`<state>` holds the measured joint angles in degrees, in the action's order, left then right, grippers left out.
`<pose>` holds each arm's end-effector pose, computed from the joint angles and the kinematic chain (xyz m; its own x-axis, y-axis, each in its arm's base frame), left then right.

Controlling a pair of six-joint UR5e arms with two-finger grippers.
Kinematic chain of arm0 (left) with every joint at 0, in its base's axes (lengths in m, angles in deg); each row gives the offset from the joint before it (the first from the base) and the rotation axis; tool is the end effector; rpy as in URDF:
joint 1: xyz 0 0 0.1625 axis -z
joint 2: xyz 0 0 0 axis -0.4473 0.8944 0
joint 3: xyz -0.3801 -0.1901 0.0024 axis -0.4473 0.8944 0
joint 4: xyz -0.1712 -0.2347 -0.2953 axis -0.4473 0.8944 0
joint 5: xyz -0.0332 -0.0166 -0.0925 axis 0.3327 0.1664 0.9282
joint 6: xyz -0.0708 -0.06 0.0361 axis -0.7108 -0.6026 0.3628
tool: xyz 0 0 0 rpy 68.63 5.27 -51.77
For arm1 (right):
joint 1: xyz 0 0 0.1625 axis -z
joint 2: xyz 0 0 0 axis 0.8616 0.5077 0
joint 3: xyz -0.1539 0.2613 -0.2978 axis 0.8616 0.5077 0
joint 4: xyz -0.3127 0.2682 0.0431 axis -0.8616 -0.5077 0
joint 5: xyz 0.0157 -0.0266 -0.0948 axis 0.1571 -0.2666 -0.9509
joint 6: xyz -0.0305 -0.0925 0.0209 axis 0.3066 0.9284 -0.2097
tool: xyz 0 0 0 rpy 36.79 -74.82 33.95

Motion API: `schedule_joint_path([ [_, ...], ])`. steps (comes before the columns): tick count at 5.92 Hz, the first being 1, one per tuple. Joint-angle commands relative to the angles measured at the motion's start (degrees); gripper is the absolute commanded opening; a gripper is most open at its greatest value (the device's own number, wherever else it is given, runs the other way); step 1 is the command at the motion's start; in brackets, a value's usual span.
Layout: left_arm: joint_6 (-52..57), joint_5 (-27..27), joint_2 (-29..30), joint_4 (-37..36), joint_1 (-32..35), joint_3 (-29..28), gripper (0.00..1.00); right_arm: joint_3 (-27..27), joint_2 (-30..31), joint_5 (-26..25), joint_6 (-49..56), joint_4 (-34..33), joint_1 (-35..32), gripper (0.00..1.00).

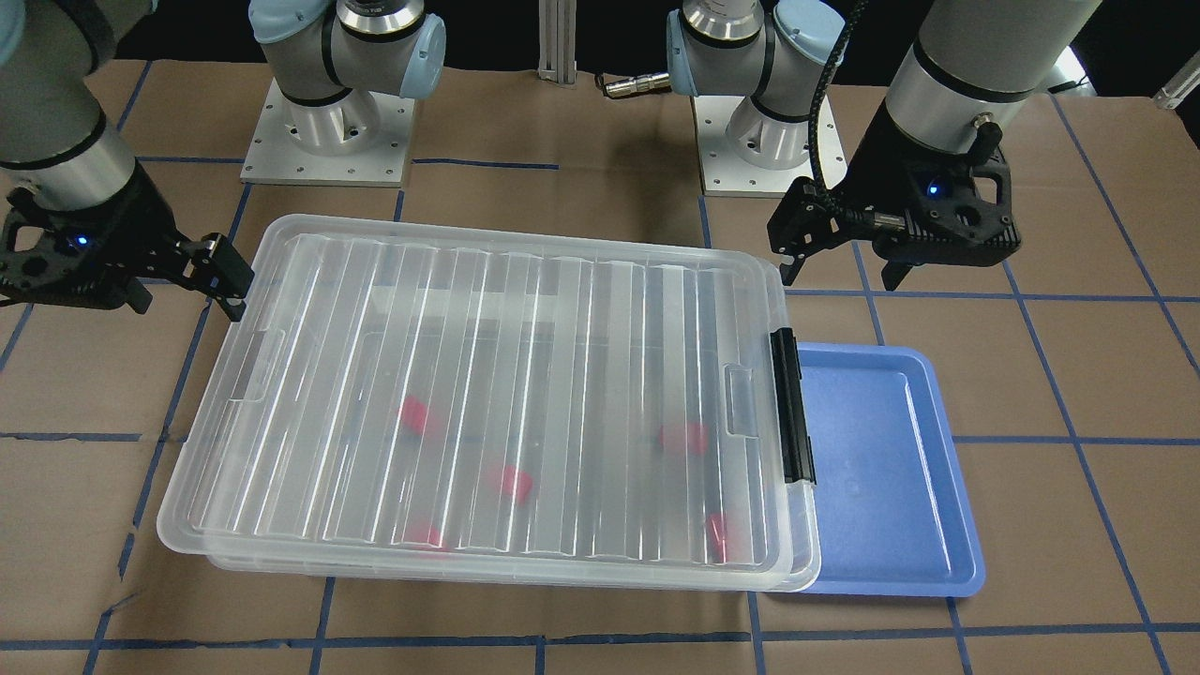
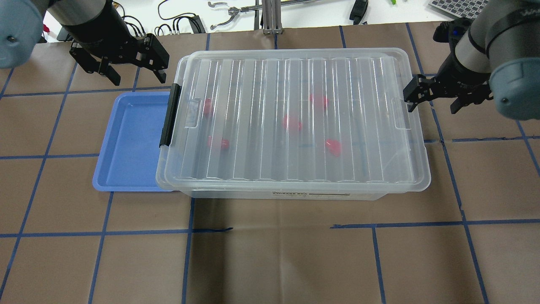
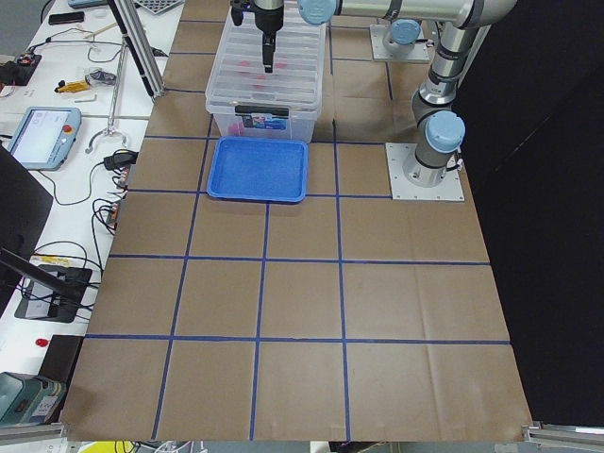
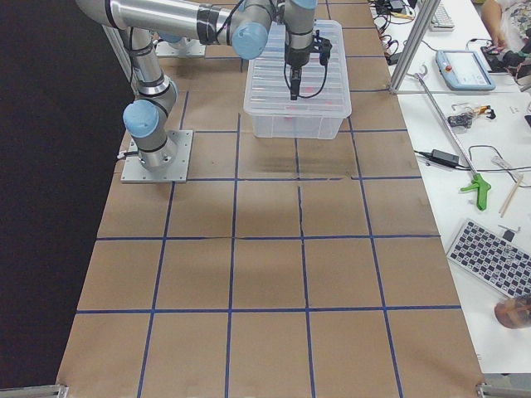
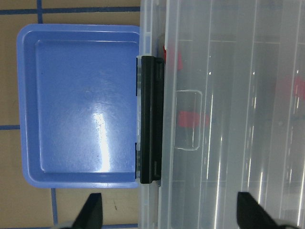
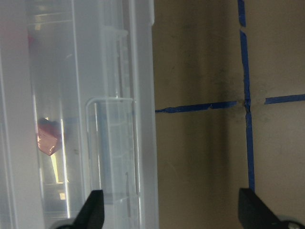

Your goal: Place red block in blue tray from box

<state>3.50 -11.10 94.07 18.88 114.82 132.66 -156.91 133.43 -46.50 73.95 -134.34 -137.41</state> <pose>-0.1200 -0.5324 0.5057 -0.9994 0.0214 0.0268 0.0202 0.9987 -0.0459 0.0297 -0.5044 0.3771 -0.9955 0.0942 -0.0090 0.0946 0.9942 -0.0507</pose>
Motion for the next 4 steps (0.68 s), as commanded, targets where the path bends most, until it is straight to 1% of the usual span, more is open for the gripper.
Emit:
schedule_joint_path([
  [1, 0.0, 0.0, 0.1, 0.0, 0.1, 0.0, 0.98, -3.7, -0.4, -0.1, 0.7, -2.4, 0.2, 1.00],
  [4, 0.0, 0.0, 0.1, 0.0, 0.1, 0.0, 0.98, -3.7, -1.7, -0.2, 4.6, -3.7, 3.5, 1.00],
])
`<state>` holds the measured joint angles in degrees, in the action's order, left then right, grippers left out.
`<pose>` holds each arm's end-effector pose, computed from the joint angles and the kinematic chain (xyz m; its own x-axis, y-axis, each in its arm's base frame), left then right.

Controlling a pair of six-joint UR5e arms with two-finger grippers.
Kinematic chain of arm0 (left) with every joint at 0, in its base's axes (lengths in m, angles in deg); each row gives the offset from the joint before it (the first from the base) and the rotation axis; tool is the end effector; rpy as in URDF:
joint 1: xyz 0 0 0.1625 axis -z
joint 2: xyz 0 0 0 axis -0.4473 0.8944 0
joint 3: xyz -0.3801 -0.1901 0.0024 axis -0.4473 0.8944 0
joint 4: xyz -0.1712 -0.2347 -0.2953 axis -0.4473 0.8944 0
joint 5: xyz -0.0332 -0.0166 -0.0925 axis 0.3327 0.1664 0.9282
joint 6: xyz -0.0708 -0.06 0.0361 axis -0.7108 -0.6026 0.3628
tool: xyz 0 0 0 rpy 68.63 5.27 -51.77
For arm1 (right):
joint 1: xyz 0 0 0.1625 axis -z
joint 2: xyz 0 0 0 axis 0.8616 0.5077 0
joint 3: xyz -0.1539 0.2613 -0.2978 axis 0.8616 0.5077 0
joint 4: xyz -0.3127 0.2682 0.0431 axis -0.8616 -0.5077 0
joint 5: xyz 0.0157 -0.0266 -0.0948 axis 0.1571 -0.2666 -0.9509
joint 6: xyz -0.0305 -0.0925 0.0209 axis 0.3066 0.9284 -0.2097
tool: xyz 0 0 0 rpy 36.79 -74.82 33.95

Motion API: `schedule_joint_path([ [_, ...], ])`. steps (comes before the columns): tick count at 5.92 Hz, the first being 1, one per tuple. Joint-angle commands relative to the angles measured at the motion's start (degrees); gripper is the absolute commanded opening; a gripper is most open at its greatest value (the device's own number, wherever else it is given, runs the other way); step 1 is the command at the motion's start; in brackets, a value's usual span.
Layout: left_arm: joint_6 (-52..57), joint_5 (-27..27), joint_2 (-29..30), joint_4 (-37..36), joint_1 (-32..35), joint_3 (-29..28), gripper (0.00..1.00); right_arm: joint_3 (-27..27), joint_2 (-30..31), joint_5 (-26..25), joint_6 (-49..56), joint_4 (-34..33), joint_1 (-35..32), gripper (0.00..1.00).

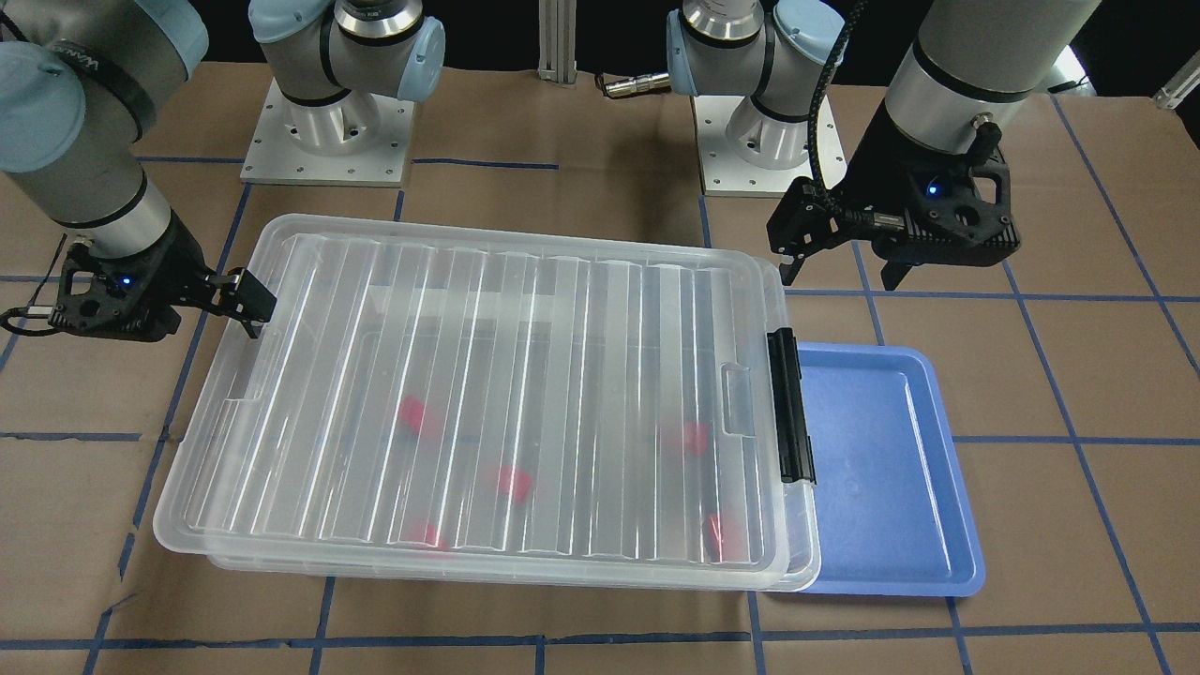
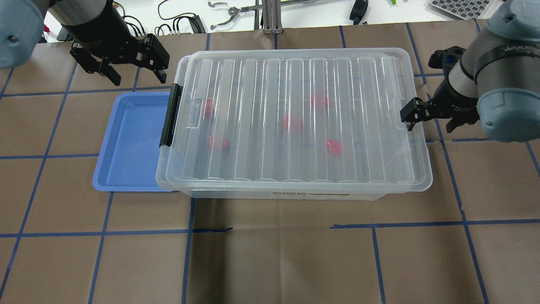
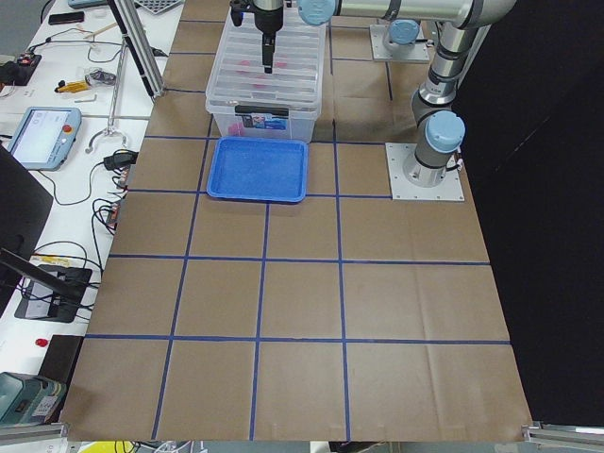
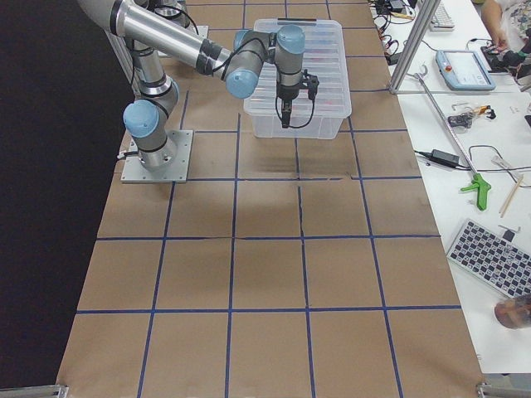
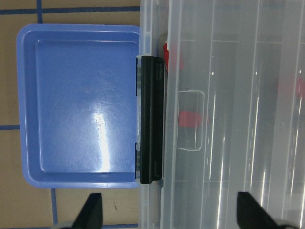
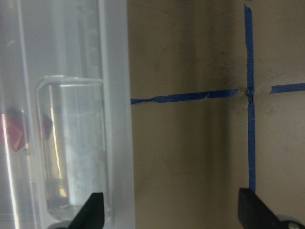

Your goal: Place red block in blue tray from box

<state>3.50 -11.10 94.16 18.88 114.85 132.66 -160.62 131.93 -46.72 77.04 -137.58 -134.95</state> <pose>-0.1203 -0.5329 0.5048 -0.9994 0.0219 0.0268 0.0207 0.9988 -0.0443 0.0087 -0.5010 0.3396 -0.9965 0.0837 -0.0083 0.0838 0.9963 -0.0166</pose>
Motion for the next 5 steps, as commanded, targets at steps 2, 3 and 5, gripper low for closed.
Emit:
schedule_joint_path([
  [2, 0.0, 0.0, 0.0, 0.0, 0.1, 0.0, 0.98, 0.1, -0.2, -0.1, 2.9, -0.5, 1.4, 1.00],
  [3, 0.0, 0.0, 0.0, 0.0, 0.1, 0.0, 0.98, 0.1, -0.2, 0.0, 5.4, -0.6, 3.7, 1.00],
  [5, 0.0, 0.0, 0.0, 0.0, 0.1, -0.1, 0.98, 0.1, -0.2, 0.0, 9.9, -0.6, 8.0, 1.00],
])
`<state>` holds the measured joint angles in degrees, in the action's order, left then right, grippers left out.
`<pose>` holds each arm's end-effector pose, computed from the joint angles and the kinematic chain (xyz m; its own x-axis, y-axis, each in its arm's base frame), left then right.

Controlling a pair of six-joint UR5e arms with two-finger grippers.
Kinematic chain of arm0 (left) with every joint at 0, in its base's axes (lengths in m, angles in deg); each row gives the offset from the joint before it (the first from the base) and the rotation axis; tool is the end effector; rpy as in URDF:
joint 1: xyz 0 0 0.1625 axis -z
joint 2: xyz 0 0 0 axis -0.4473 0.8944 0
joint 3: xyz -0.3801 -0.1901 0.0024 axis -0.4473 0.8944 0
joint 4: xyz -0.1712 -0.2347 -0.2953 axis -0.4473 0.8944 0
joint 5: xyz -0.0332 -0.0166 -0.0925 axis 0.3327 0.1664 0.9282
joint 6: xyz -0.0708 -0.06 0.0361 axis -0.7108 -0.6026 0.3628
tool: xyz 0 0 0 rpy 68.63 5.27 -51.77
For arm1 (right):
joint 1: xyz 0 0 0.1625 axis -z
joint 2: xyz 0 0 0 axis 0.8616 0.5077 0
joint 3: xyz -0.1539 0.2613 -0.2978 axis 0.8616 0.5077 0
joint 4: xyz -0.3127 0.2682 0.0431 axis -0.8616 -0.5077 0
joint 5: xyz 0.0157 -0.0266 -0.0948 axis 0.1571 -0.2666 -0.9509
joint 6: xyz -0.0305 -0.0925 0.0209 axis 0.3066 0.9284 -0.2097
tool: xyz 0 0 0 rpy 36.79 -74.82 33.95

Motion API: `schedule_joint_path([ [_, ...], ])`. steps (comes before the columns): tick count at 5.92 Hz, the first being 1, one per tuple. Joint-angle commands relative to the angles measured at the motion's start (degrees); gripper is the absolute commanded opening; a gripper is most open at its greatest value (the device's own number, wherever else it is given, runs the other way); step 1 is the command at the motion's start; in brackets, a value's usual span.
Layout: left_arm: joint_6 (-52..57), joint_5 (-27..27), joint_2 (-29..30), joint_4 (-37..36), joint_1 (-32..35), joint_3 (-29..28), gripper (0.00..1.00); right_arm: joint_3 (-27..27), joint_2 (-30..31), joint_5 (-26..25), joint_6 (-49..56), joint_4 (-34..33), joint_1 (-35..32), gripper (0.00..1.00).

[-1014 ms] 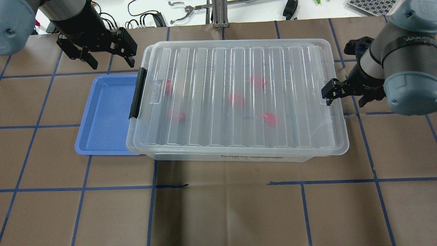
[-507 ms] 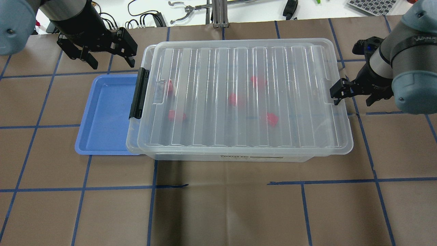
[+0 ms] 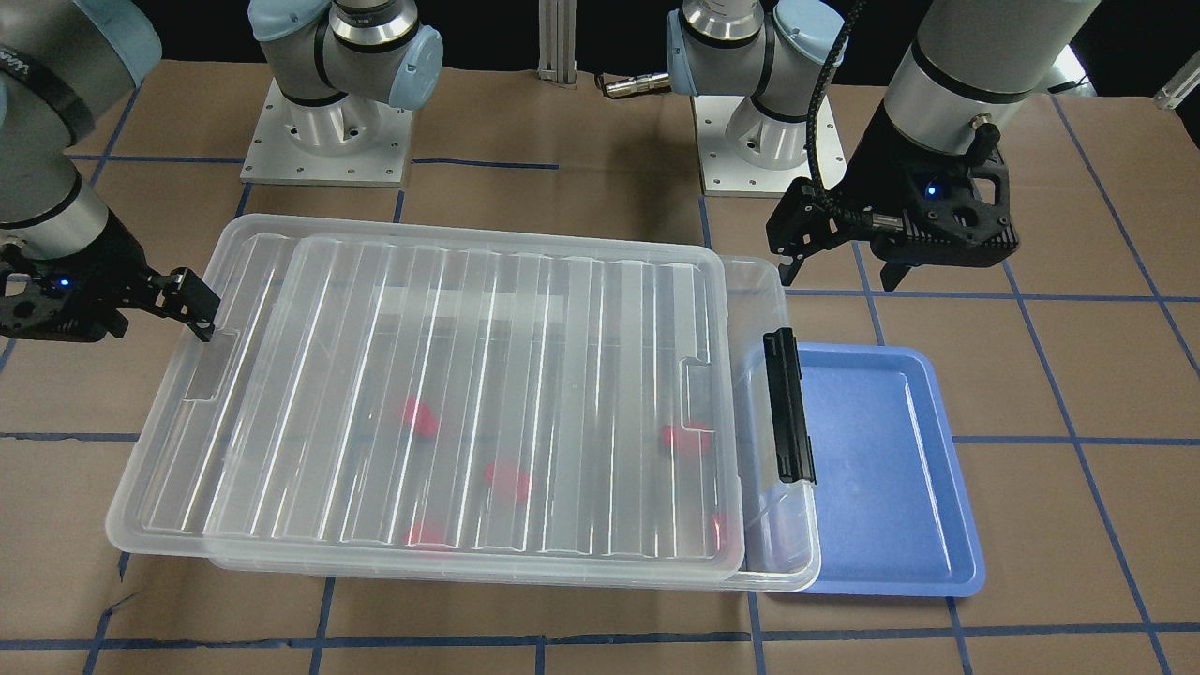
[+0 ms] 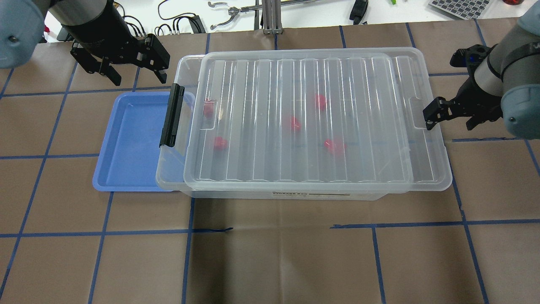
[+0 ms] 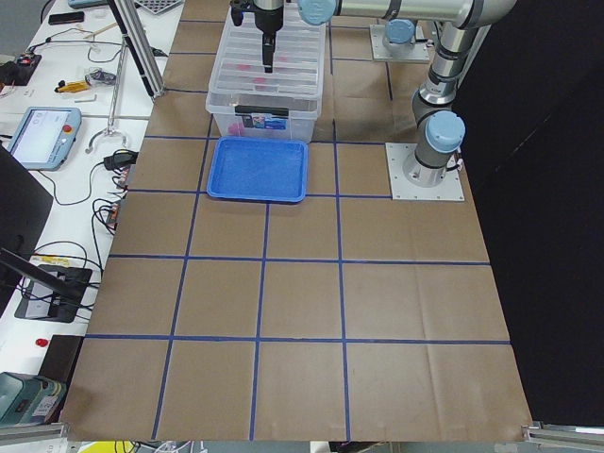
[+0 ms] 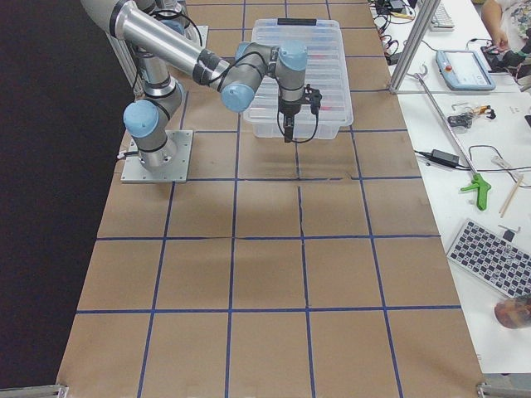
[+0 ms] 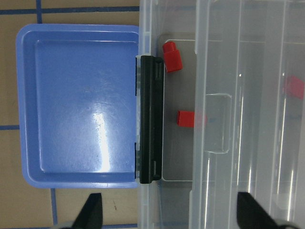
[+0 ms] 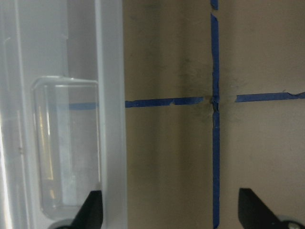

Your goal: Place red block in blue tray from box

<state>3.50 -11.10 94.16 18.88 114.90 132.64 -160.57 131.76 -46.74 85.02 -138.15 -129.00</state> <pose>-0.1207 -0.5328 0.5050 -0.9994 0.0228 0.0268 0.0216 0.9988 -0.0447 -0.0439 -0.5008 0.3396 -0.9988 0.0483 -0.0032 0.0484 0.9985 -0.0250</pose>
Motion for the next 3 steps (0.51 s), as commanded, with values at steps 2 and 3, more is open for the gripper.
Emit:
schedule_joint_path([
  [2, 0.0, 0.0, 0.1, 0.0, 0.0, -0.1, 0.98, 0.0, 0.0, -0.1, 4.8, 0.0, 5.2, 1.00],
  [3, 0.0, 0.0, 0.1, 0.0, 0.0, -0.1, 0.98, 0.0, 0.0, -0.1, 6.5, 0.0, 7.3, 1.00],
])
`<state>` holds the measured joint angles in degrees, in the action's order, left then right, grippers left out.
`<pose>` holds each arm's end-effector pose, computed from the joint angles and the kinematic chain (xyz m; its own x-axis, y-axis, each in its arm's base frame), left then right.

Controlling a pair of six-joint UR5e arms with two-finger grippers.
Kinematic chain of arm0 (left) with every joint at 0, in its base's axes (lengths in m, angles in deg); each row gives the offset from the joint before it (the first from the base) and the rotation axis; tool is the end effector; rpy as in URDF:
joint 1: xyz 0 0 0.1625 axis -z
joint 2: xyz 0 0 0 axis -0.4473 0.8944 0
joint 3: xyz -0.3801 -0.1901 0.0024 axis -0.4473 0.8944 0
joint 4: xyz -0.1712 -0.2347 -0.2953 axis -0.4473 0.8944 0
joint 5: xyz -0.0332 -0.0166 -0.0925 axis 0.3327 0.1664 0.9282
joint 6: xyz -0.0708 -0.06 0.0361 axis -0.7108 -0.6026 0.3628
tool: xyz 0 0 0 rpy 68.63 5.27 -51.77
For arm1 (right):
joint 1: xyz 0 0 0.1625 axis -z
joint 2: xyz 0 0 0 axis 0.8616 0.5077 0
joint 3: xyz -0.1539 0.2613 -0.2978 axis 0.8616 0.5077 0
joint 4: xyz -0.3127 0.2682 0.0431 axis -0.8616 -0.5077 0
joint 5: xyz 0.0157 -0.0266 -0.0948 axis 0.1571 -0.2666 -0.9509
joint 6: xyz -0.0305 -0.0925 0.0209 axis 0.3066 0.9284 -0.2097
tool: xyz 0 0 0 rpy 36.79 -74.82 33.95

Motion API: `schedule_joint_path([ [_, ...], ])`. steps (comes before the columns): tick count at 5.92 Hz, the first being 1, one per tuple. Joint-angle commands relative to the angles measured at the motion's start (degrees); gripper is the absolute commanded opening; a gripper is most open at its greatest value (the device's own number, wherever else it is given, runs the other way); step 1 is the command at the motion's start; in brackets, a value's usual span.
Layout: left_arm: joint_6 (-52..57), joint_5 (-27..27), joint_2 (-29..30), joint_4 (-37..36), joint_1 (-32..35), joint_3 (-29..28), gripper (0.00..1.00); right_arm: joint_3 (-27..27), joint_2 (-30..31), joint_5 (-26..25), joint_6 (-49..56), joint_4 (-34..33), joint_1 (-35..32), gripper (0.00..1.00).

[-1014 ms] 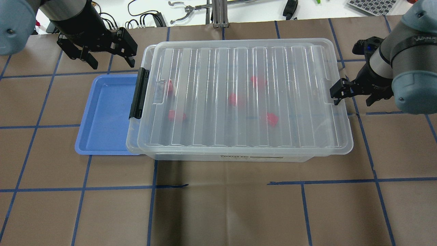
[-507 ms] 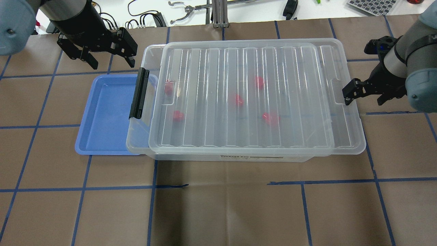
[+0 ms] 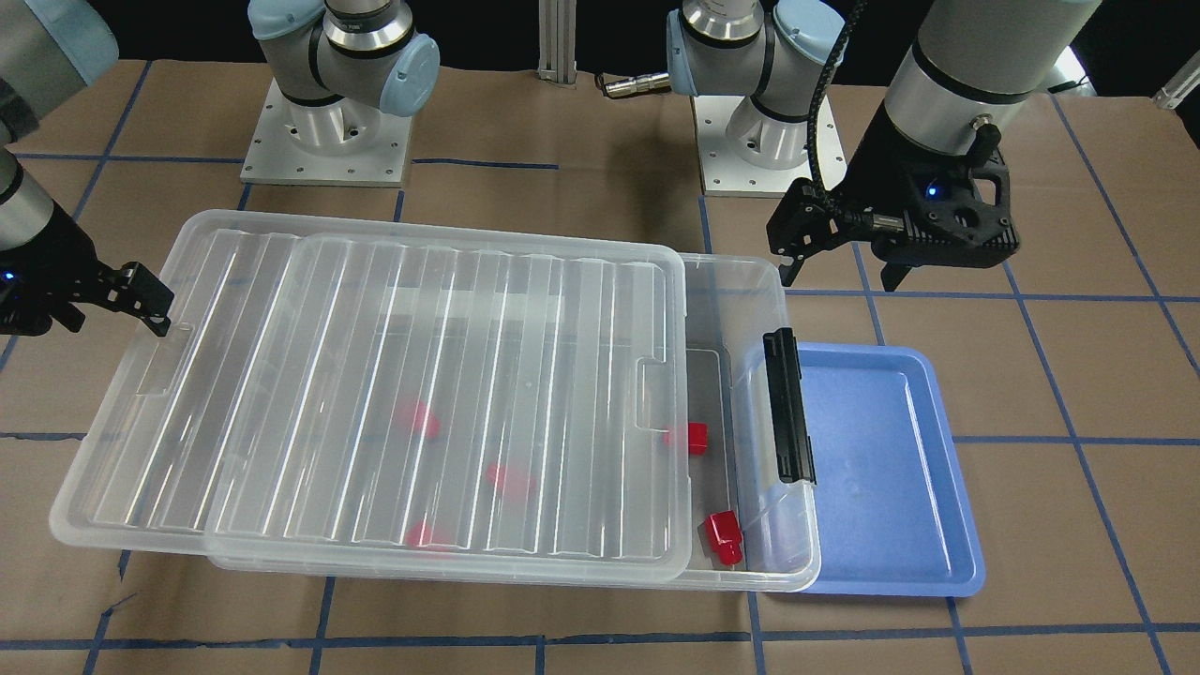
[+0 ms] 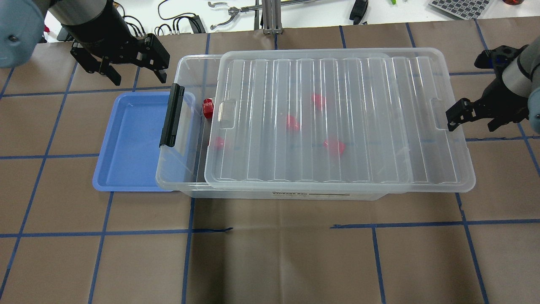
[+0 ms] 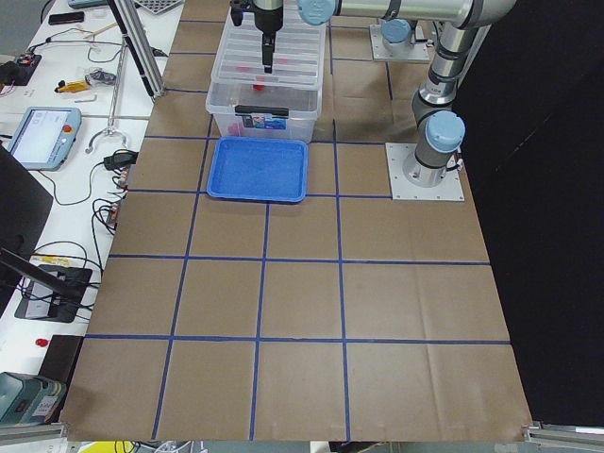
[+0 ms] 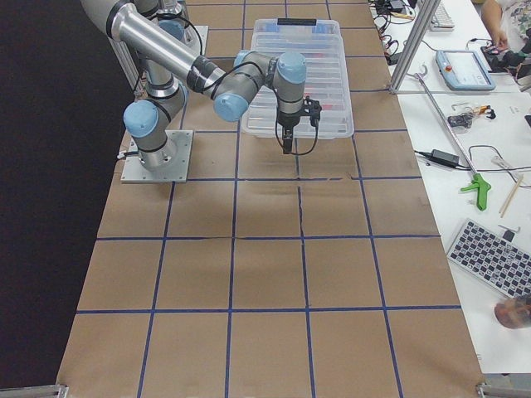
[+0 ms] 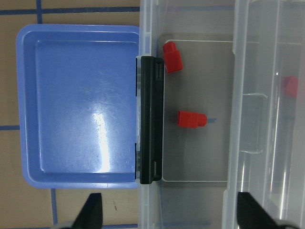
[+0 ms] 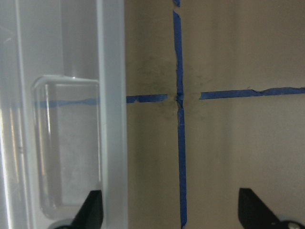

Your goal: Place red block in blue tray from box

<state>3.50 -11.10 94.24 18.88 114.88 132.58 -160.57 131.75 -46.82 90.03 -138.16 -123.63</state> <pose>-0.1205 -0.5334 0.5048 -0.9994 0.0224 0.0268 0.0212 0.9988 -0.0443 -0.0907 -0.4945 0.3396 -0.9985 0.0547 0.0003 0.0547 0.9982 -0.0246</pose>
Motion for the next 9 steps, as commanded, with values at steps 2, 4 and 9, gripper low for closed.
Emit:
schedule_joint_path([
  [2, 0.3, 0.1, 0.3, -0.1, -0.1, 0.0, 0.98, 0.1, 0.0, 0.0, 5.6, 0.0, 4.5, 1.00],
  [4, -0.8, -0.1, 1.5, -0.3, 0.5, 0.1, 0.98, 0.3, 0.0, 0.1, 8.0, -1.6, 6.8, 1.00],
  [9, 9.5, -0.8, 1.4, -0.8, 0.7, 1.0, 0.98, 10.0, 4.0, 0.6, -1.1, 8.0, -0.8, 1.00],
])
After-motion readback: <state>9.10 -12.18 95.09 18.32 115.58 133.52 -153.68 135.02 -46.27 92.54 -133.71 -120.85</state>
